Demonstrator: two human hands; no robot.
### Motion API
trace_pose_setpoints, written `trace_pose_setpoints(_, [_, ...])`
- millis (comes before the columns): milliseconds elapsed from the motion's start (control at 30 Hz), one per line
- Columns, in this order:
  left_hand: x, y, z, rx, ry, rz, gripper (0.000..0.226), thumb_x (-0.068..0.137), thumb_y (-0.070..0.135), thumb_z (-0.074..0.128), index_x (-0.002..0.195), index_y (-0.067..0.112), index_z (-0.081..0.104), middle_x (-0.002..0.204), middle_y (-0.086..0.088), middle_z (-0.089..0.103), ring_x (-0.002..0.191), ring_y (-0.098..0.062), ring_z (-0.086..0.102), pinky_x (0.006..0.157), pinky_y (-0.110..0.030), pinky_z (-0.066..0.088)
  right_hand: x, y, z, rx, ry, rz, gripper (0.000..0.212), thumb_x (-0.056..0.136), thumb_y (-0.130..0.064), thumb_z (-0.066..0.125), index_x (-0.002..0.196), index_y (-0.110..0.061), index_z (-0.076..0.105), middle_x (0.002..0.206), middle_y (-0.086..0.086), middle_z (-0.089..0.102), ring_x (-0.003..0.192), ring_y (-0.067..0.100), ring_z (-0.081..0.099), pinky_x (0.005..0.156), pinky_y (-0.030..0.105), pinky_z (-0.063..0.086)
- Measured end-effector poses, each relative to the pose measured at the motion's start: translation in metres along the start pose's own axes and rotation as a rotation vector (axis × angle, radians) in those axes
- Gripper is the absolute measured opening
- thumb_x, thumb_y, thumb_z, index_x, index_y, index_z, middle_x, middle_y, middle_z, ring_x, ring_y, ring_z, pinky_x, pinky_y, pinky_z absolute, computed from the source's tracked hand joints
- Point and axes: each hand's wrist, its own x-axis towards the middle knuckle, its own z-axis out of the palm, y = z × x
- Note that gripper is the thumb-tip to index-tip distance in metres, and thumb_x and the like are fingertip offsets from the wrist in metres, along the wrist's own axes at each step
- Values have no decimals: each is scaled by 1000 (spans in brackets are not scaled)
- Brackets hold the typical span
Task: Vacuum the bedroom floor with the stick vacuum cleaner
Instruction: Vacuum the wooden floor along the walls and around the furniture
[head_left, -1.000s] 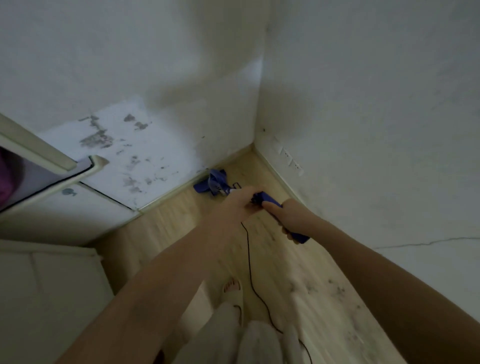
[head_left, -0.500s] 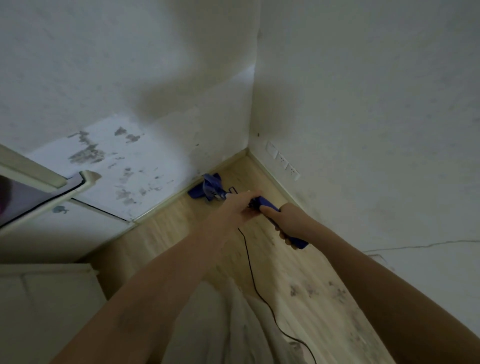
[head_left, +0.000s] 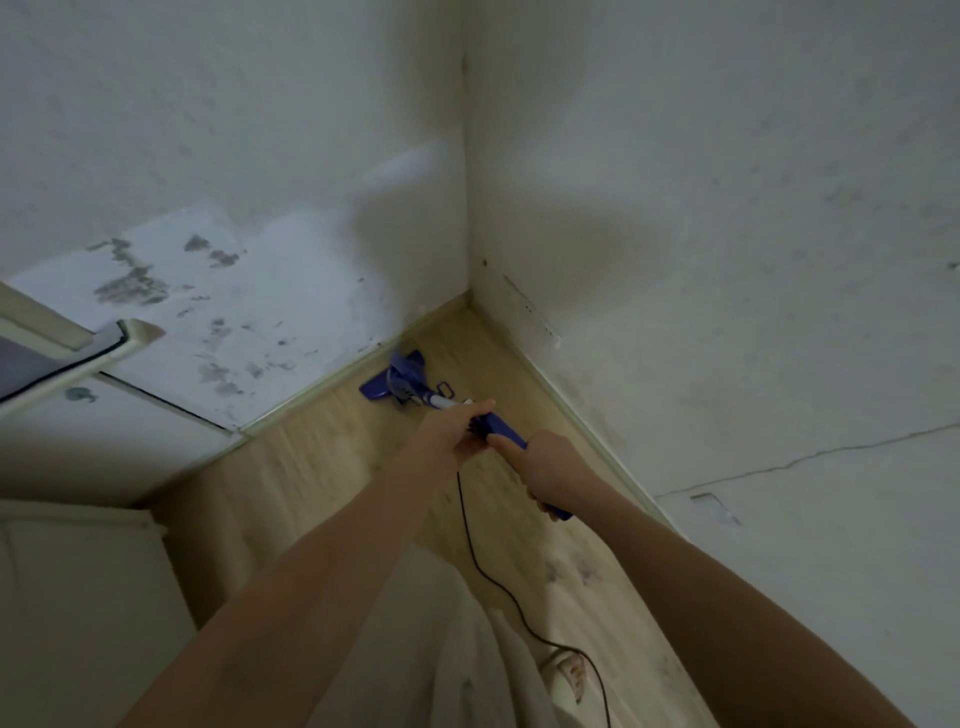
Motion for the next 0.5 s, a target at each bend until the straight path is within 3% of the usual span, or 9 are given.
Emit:
trace_pose_setpoints(167, [-22,-46,50,81,18,-17,34,87,8,67,115,2,47,104,-15,59,86,-24,61,56,-30,56,-34,62,-20,5,8,52,60,92,-67,37,74,-11,49,58,5,56,40,16,50,43,24,45])
trace_pose_setpoints(333, [-44,-87,83,85,-5,0,20,87,5,65,100,3,50,85,-12,58,73,-21,60,50,-28,55,-74,103,-25,56,33,66,59,94,-63,37,70,-11,49,56,5,56,38,15,51,40,23,43])
trace_pose_setpoints(500, [-63,-106,97,104,-1,22,32,87,9,68,113,1,51,91,-12,59,77,-23,60,54,-31,52,-95,119,-18,161,58,47,56,96,-58,40,73,-7,51,57,6,57,36,14,51,40,23,45])
